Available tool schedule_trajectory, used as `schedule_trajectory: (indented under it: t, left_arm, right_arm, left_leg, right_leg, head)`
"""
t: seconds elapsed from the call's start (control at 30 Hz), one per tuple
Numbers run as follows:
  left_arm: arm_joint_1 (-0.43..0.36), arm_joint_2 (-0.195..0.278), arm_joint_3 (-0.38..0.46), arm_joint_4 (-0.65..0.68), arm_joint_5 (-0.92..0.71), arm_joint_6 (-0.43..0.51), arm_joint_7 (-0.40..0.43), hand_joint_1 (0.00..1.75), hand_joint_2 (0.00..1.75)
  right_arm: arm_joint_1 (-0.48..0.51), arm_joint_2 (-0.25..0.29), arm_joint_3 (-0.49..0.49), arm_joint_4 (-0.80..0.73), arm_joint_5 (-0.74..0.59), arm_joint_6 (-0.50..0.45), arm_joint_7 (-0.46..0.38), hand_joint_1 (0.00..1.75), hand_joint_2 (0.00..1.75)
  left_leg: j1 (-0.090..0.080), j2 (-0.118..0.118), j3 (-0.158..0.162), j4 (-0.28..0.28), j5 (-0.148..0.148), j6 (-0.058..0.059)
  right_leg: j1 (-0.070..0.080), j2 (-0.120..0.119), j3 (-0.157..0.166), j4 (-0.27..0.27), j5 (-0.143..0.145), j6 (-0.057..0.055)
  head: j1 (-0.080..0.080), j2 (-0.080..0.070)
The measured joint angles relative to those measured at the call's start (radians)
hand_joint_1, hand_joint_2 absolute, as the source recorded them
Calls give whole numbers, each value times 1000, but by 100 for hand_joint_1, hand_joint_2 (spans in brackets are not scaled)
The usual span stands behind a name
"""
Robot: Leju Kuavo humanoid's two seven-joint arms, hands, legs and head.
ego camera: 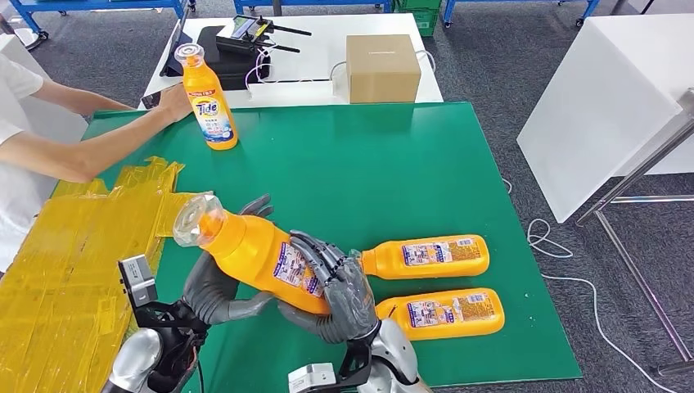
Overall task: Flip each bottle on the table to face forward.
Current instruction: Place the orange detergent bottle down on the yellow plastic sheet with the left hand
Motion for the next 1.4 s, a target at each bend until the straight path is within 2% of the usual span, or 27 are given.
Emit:
schedule_trajectory:
  t: [0.33, 0.47, 1.4]
  left_arm:
    - [-3, 0, 0, 23, 30, -10, -3, 0, 175]
    - [-3, 0, 1, 27, 39, -10, -6, 172, 175]
    - [9, -17, 10, 27, 77, -12, -19, 175, 175]
  right_arm:
    - [-45, -1, 63, 109, 22, -24, 8, 175, 175]
    - [-52, -1, 67, 122, 22, -24, 10, 175, 175]
    - [-67, 2, 82, 144, -19, -3, 20, 175, 175]
  left_leg:
    - [0, 0, 0, 0, 0, 0]
    - [0, 0, 0, 0, 0, 0]
    - [0, 0, 0, 0, 0, 0]
  right_leg:
    - [0, 0, 0, 0, 0, 0]
    - [0, 0, 0, 0, 0, 0]
    - [0, 0, -1, 0, 0, 0]
  head:
    - [0, 0]
    - [0, 0]
    - [0, 0]
